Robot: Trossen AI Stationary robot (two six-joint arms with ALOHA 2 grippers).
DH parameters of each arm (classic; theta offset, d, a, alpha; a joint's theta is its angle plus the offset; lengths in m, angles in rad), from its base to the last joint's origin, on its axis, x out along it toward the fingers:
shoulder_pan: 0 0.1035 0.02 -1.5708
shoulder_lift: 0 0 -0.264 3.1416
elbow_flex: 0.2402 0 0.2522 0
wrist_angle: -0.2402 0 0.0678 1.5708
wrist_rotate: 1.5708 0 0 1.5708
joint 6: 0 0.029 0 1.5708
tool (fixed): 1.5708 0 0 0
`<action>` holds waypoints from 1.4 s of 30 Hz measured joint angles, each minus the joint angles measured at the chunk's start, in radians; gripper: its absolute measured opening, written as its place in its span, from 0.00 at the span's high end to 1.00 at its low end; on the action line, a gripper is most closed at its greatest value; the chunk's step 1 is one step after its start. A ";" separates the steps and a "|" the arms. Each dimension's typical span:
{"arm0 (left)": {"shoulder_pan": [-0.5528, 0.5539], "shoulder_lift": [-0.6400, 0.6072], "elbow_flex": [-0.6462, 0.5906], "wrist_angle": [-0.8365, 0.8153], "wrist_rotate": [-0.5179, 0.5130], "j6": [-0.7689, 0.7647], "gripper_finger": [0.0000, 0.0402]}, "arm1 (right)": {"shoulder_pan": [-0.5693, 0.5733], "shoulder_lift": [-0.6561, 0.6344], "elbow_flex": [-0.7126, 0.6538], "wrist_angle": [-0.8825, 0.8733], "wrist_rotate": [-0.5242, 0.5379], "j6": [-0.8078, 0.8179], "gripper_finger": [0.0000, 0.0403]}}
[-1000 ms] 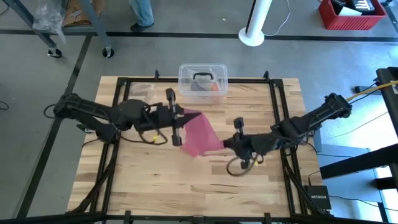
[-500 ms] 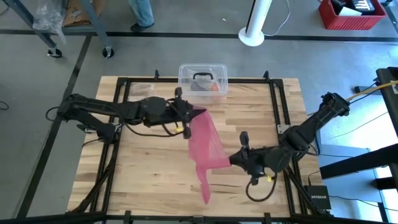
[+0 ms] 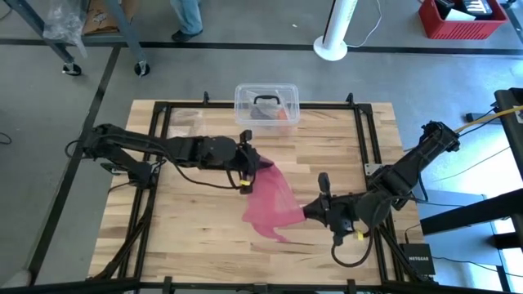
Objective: Roll bandage
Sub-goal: Roll the pink bandage
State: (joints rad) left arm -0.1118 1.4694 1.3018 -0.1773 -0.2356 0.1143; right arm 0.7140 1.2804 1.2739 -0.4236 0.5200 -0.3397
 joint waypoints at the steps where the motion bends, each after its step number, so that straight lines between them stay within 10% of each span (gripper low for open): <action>1: -0.003 0.003 0.000 -0.002 0.012 -0.002 0.93 | 0.000 0.000 0.000 0.001 -0.001 0.000 0.96; 12: -0.017 -0.021 0.069 -0.187 0.024 -0.128 0.62 | -0.001 0.000 0.002 -0.014 0.002 0.055 0.96; 23: -0.007 -0.148 0.185 -0.485 0.129 -0.318 0.58 | -0.060 0.000 0.003 -0.023 -0.019 0.124 0.96; 30: 0.022 -0.153 0.181 -0.438 0.458 -0.269 0.59 | -0.113 0.013 0.003 -0.022 -0.078 0.132 0.96; 42: 0.007 -0.186 0.163 -0.308 0.075 -0.268 0.59 | -0.128 0.014 0.003 -0.003 -0.025 0.170 0.96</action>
State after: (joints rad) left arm -0.1053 1.2832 1.4651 -0.4849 -0.1609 -0.1540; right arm 0.5857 1.2942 1.2774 -0.4262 0.4950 -0.1695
